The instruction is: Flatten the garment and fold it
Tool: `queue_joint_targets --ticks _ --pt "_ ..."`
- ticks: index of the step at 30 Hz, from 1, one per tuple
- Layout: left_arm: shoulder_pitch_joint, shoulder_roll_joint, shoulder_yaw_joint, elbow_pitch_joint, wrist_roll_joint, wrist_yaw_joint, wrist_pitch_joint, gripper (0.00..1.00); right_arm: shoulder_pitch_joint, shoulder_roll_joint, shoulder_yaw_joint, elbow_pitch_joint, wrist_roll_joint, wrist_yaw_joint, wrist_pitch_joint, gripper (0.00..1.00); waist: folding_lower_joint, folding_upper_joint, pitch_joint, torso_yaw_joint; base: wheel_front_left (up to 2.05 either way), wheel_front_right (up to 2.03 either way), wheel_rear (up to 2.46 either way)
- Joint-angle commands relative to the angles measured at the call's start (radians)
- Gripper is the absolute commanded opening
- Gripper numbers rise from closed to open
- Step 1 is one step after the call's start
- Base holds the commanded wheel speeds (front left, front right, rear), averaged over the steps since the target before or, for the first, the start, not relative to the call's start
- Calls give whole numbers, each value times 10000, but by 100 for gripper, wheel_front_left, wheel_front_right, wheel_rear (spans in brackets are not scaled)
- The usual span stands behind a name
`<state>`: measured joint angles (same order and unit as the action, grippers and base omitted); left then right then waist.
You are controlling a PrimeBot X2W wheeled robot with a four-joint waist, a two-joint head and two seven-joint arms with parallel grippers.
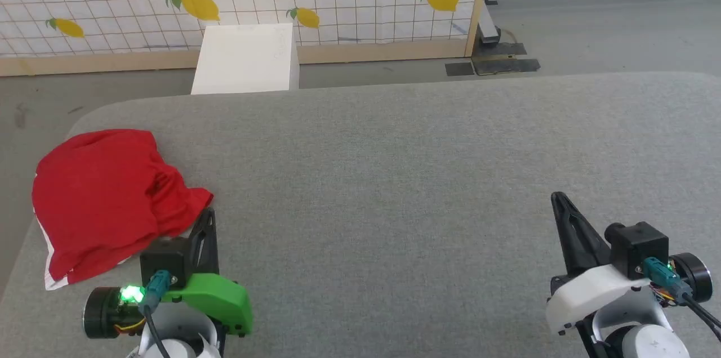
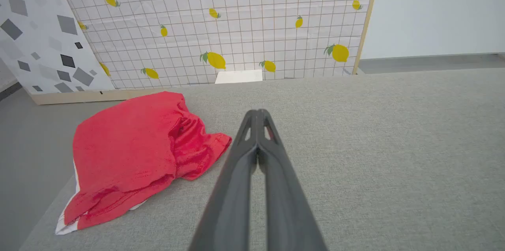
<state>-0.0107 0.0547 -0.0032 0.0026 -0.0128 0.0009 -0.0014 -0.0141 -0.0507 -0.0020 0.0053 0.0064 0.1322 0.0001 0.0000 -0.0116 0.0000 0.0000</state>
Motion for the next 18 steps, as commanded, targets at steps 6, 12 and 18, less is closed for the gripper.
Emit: queue_joint_targets --ticks 6,12,18 --pt "107 -45 32 -26 128 -9 14 0 141 5 20 -53 -64 -15 -1 0 0 116 0 0 0 0 0" --pt "107 -45 32 -26 128 -9 14 0 141 5 20 -53 -64 -15 -1 0 0 116 0 0 0 0 0" --pt "107 -45 32 -26 128 -9 14 0 141 5 20 -53 -64 -15 -1 0 0 116 0 0 0 0 0"
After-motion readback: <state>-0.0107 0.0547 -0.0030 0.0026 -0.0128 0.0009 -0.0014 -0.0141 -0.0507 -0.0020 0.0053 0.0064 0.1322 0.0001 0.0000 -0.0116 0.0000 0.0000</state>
